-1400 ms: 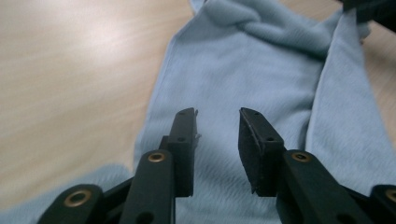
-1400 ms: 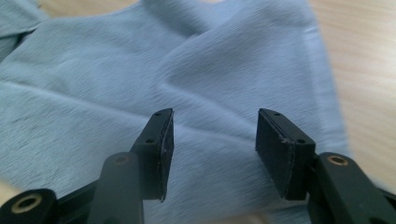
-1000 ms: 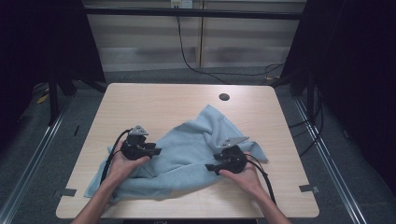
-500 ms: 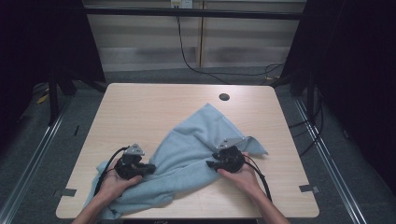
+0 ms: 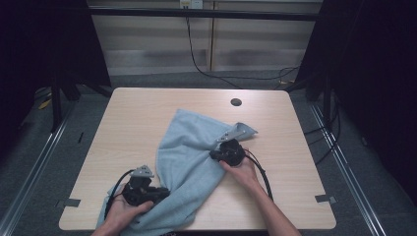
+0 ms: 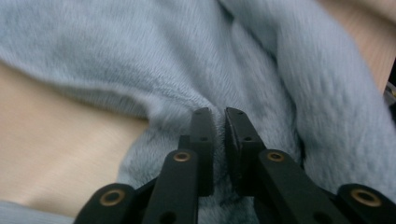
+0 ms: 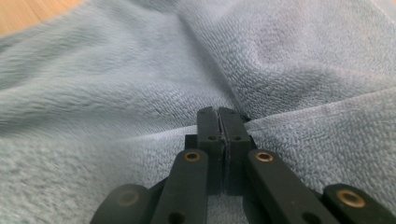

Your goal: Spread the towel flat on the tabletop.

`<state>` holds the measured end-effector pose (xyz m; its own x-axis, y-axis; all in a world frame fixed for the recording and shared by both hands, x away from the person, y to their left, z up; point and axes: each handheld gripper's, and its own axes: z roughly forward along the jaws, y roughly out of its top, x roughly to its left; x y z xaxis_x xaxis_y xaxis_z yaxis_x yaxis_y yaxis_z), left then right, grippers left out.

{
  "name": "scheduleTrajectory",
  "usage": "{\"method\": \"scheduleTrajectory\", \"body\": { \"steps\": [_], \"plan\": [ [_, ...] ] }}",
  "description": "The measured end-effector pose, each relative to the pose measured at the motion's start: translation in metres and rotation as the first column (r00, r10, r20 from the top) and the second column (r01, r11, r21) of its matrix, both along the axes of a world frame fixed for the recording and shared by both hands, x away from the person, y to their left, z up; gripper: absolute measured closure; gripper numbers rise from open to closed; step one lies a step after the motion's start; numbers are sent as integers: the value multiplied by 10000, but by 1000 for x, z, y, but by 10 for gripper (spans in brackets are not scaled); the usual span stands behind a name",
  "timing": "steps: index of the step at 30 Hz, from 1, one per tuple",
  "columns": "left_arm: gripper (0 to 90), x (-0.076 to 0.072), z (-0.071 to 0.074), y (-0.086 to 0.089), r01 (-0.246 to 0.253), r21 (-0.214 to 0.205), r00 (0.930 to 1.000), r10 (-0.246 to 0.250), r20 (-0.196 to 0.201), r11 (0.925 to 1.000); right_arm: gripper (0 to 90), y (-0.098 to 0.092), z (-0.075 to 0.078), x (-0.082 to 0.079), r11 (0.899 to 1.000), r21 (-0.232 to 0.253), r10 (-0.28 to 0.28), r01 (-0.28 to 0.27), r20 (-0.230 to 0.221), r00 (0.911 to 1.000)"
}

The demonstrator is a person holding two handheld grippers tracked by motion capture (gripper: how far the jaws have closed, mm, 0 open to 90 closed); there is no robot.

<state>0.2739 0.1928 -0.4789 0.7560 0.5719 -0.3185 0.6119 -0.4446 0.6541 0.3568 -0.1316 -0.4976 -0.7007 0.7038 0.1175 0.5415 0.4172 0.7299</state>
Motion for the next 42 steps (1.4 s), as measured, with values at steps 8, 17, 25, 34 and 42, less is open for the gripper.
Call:
{"method": "scheduleTrajectory", "body": {
  "steps": [8, 17, 25, 34, 42],
  "plan": [
    [703, 54, 8, 5, -821, 219, 9903, 790, 1146, 9964, 892, -19, 35, -10, 9930, 1172, -219, 141, 651, 9976],
    [850, 57, -13, -8, -571, 2213, 9805, 129, 1961, 9735, 896, -59, 56, -48, 9904, 1339, -499, 349, 1098, 9927],
    [900, 50, -11, 4, -715, 1762, 9909, 498, 1248, 9818, 900, -98, 36, -98, 9915, 850, -1051, 989, 729, 9918],
    [900, -1, -11, 3, 173, 1132, 9991, -217, 376, 9934, 898, -132, 19, -128, 9860, 257, -1650, 1646, 150, 9862],
    [881, -15, -2, 3, 675, 298, 9962, -690, 524, 9973, 705, -138, 22, -142, 9847, 815, -1550, 1540, 68, 9879]
  ]
}}
